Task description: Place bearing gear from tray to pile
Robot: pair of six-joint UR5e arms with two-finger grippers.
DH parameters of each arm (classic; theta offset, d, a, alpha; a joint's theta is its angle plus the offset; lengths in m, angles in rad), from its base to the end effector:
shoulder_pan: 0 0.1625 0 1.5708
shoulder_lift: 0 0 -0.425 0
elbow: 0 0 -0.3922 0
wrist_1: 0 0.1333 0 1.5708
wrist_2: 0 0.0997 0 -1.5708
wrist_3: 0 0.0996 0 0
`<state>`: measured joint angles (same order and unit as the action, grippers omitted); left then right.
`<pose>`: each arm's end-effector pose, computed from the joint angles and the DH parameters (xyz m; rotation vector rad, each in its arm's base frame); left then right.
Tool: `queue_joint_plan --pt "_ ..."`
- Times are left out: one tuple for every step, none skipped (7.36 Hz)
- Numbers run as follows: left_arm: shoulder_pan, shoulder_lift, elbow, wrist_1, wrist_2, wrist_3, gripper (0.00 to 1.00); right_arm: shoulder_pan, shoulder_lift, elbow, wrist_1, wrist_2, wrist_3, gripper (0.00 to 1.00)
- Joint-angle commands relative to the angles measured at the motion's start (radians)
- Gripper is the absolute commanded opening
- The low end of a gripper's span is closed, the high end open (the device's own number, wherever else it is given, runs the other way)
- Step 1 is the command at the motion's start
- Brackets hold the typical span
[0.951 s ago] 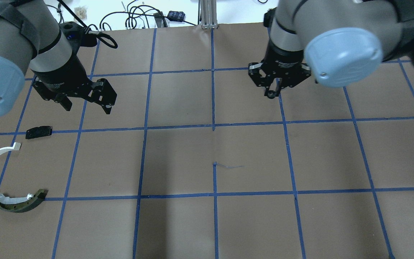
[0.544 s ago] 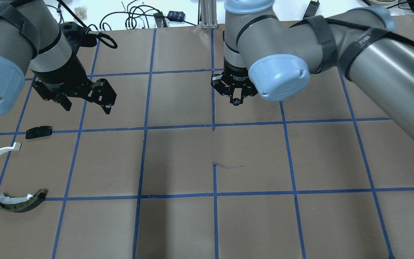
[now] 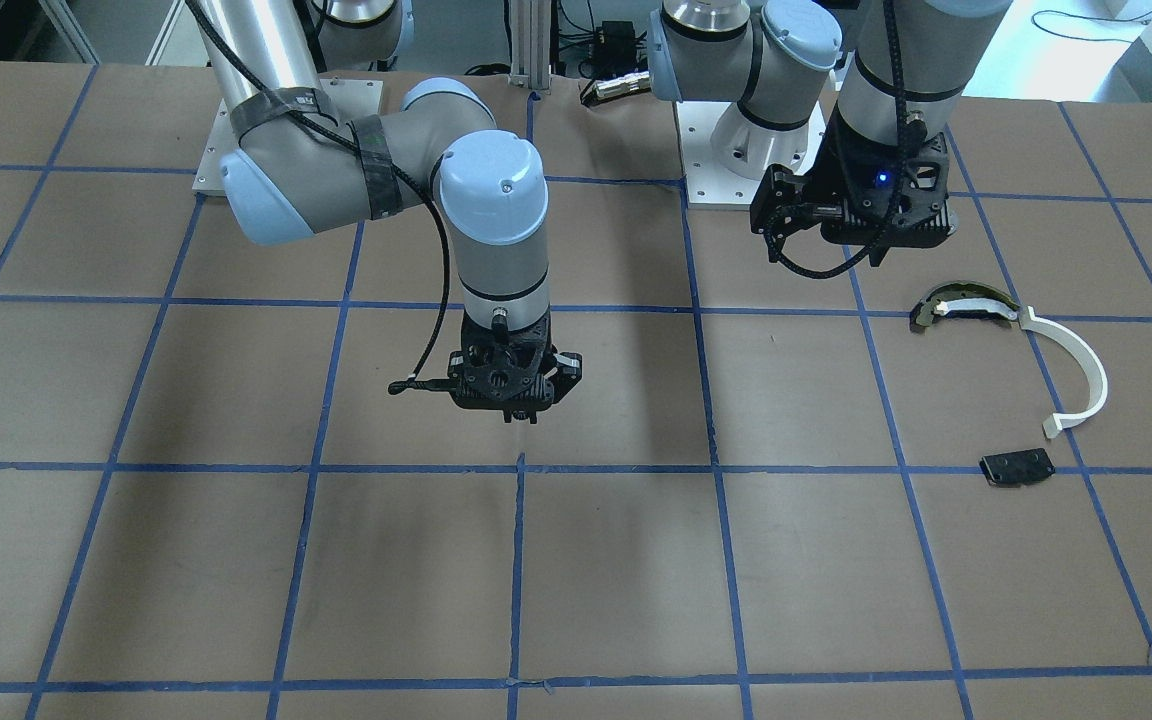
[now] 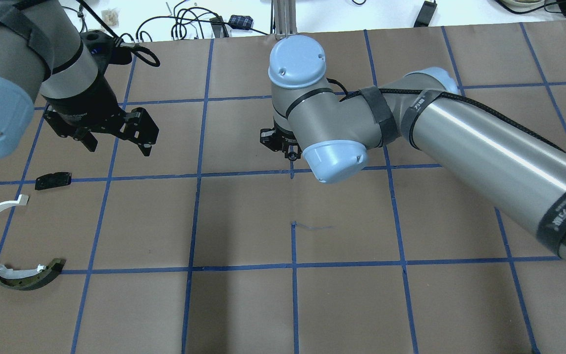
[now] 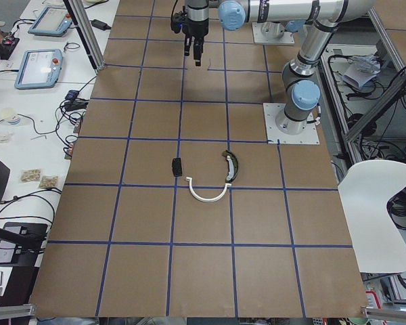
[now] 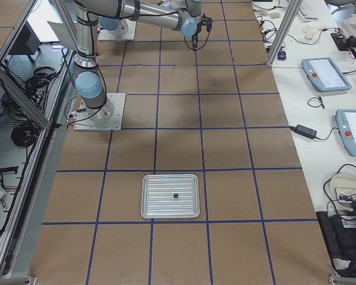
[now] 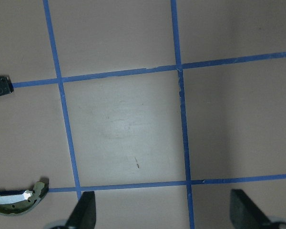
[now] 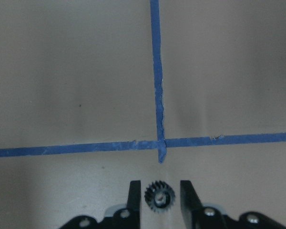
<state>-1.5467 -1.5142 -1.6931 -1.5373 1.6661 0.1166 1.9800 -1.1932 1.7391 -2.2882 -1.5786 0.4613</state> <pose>-0.1126 -0.4666 0.4588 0.1433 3.0449 0.0592 0.3631 -0.5043 0.2728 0.0809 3.0656 -0.2441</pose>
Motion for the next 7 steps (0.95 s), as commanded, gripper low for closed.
queue_joint_plan --pt "0.000 0.002 -0.002 0.002 0.000 0.000 1.00 -0.013 -0.003 -0.012 -0.007 -0.001 -0.044 1.00" --pt "0.003 -0.003 -0.002 0.002 -0.003 0.001 1.00 -0.029 -0.017 -0.048 0.005 0.000 -0.100 1.00" --pt "0.011 -0.006 0.001 -0.001 0.000 0.005 1.00 -0.062 -0.047 -0.090 0.107 -0.003 -0.140 1.00" --pt "0.013 -0.009 -0.006 0.000 -0.008 0.008 1.00 -0.117 -0.104 -0.120 0.233 -0.001 -0.224 1.00" --pt "0.004 -0.027 -0.007 0.003 -0.032 -0.003 1.00 -0.194 -0.171 -0.127 0.337 0.002 -0.342 1.00" --pt "-0.010 -0.050 -0.007 0.005 -0.117 -0.037 1.00 -0.283 -0.231 -0.127 0.446 0.002 -0.494 1.00" --pt "-0.029 -0.090 -0.008 0.043 -0.149 -0.058 1.00 -0.373 -0.297 -0.127 0.551 -0.004 -0.613 1.00"
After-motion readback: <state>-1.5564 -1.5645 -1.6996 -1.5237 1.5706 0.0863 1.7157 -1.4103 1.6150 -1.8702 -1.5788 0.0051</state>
